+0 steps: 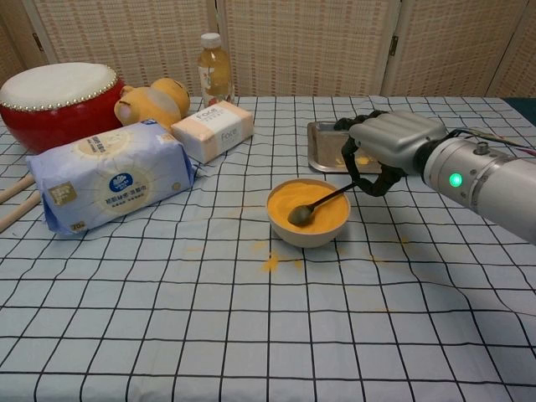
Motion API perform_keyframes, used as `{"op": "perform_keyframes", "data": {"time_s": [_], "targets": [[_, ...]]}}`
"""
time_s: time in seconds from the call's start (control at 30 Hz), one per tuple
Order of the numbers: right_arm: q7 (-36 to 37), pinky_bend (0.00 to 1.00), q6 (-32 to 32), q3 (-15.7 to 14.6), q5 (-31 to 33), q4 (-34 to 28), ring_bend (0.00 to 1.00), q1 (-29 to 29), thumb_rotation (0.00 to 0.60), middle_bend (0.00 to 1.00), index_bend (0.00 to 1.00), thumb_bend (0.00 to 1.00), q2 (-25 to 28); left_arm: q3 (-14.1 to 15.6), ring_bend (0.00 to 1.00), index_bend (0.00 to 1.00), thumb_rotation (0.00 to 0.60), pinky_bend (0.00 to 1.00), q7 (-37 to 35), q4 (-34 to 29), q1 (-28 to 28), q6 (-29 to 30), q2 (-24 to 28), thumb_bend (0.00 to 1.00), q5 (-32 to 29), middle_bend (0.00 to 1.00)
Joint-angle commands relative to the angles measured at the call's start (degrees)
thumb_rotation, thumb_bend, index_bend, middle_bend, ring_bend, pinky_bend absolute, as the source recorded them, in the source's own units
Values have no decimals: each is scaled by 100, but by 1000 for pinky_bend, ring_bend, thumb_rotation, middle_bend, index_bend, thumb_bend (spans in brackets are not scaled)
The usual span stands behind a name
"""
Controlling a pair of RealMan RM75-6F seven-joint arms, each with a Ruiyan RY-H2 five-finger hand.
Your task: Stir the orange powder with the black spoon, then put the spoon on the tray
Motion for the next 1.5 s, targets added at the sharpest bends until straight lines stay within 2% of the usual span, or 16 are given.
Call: {"op": "perform_keyframes", "data": {"time_s": [0.03,0.13,0.27,0.43,0.87,1.03,1.2,1.37,1.5], "targets": [[-25,0,5,-25,-3,-10,0,-2,600,0,574,410,16,-2,0,0,600,115,-4,3,1,2,-2,439,-2,6],[-8,0,-1,-28,4,-16,0,-4,600,0,500,410,24,-3,0,0,600,115,3,0,3,8,-2,441,-2,6],[103,0,72,-34,-113,-17,0,-35,600,0,286,409,35,1,0,0,600,116,6,-6,6,13,1,441,4,6],[334,0,262,-160,-487,52,0,-158,600,0,214,349,36,4,0,0,600,115,4,1,5,-8,0,440,-12,6],[971,0,615,-493,-1353,726,0,-521,600,0,346,323,-301,7,0,0,600,117,76,-23,-16,-79,-7,441,-49,11],[1416,0,873,-475,-1721,1233,0,-637,600,28,417,323,-612,8,0,1,600,117,84,-19,-23,-106,-13,441,-64,12],[1647,0,916,-422,-1913,1649,0,-671,600,41,447,323,-853,7,0,1,600,117,89,-36,-25,-107,-2,442,-64,13],[1723,0,882,-341,-1981,1857,0,-687,600,47,460,323,-1004,7,0,5,600,117,48,-35,-29,-126,7,464,-78,16],[1826,0,963,-278,-2074,2001,0,-707,600,66,514,323,-1121,58,0,5,600,117,-133,-60,-58,-199,68,459,-15,17]]}}
